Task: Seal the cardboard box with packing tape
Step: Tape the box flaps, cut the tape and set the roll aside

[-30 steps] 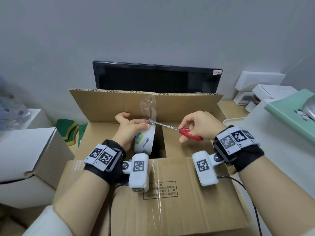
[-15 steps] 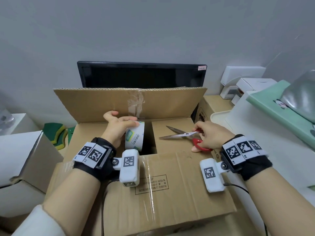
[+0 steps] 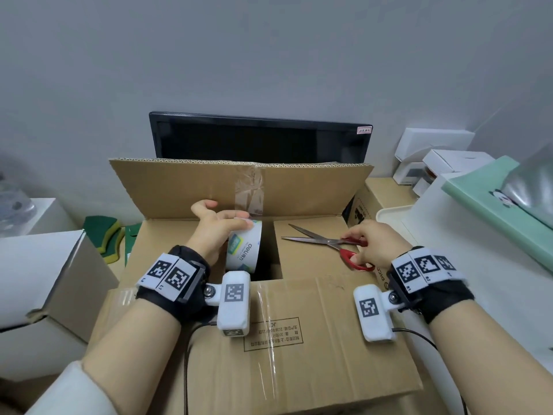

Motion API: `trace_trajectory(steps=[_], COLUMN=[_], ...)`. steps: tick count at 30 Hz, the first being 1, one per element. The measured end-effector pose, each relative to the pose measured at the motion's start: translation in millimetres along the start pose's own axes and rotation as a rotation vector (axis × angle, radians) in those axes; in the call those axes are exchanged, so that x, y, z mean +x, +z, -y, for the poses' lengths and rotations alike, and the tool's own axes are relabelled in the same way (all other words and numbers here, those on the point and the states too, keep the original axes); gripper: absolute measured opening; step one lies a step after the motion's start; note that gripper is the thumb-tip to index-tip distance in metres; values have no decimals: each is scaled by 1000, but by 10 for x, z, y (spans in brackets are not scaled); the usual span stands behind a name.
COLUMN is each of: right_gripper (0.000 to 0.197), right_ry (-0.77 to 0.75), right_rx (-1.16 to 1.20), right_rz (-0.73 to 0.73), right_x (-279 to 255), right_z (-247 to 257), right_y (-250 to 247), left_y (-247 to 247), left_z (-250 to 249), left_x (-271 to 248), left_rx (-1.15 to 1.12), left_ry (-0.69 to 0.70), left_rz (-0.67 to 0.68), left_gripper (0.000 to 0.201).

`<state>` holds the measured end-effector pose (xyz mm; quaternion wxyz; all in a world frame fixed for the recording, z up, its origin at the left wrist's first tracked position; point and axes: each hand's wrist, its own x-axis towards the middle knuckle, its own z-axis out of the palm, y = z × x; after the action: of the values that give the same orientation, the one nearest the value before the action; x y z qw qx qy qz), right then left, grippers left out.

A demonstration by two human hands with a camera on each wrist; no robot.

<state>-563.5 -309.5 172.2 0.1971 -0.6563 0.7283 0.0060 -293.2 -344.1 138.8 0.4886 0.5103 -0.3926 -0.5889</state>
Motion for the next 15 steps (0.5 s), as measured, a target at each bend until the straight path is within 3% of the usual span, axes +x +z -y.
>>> trace_trajectory(steps=[3, 7, 9, 12, 15], right_gripper=[53, 41, 41, 66, 78], right_ry=[19, -51, -212, -483, -557], right_rx=[-35, -325, -268, -49, -91], right_rz=[-66, -37, -230, -554, -594], right_x=[48, -2, -85, -127, 83], right_z=[61, 264, 473, 941, 1321], right_y=[5, -143, -270, -378, -283], left_y=[-10, -23, -18, -18, -22], left_z=[-13, -24, -32, -47, -62], left_x=[-1, -7, -19, -41, -67], left_rx=[4, 2, -3, -19, -26], left_ry=[-10, -20, -26, -31, -37], left_rz=[8, 23, 32, 38, 40], left_gripper=[63, 63, 63, 63, 65])
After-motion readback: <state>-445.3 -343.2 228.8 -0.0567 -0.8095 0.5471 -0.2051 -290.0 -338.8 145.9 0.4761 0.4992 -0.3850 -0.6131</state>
